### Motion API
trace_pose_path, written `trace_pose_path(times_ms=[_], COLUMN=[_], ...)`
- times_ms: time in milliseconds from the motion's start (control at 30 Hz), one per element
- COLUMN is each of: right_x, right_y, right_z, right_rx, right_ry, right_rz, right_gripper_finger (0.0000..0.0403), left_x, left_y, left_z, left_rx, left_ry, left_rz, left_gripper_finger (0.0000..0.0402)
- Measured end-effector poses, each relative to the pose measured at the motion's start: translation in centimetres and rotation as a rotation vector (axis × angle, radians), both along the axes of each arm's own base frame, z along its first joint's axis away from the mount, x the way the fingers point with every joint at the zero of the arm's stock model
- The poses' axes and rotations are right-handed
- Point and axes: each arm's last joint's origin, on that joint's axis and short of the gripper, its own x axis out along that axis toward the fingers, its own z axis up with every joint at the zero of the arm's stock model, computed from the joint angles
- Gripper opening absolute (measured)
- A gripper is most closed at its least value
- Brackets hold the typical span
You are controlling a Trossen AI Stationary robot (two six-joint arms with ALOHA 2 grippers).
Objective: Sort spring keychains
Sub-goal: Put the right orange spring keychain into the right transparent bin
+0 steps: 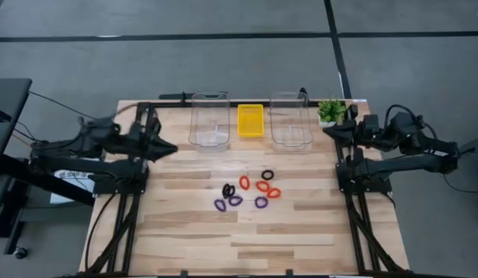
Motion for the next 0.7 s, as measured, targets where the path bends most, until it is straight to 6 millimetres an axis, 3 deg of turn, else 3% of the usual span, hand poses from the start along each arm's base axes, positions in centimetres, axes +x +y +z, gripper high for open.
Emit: trace_pose_path(times_ms=[200,367,500,700], right_x=[0.6,2.6,5.5,11.7], right_y=[0.0,-0.1,-0.1,0.0], right_z=[0.4,0.4,-1.2,-5.9], right_rx=[-0.115,-0.228,-0.202,-0.071], right_ry=[-0.075,-0.04,0.122,0.458], right_rz=[-0.016,-0.031,-0.013,0.022], right_gripper_finger=[0.0,0.0,0.0,0.0], left_x=[2.1,2.9,2.9,3.1], left_y=[0.0,0.0,0.0,0.0], left_z=[-5.6,-8.5,-9.8,-12.1], left_rx=[0.004,0.003,-0.012,-0.034], left_ry=[0.208,0.282,0.317,0.301], left_rz=[-0.001,-0.002,0.001,0.004], left_gripper_finger=[0.0029,0.0029,0.0029,0.0029])
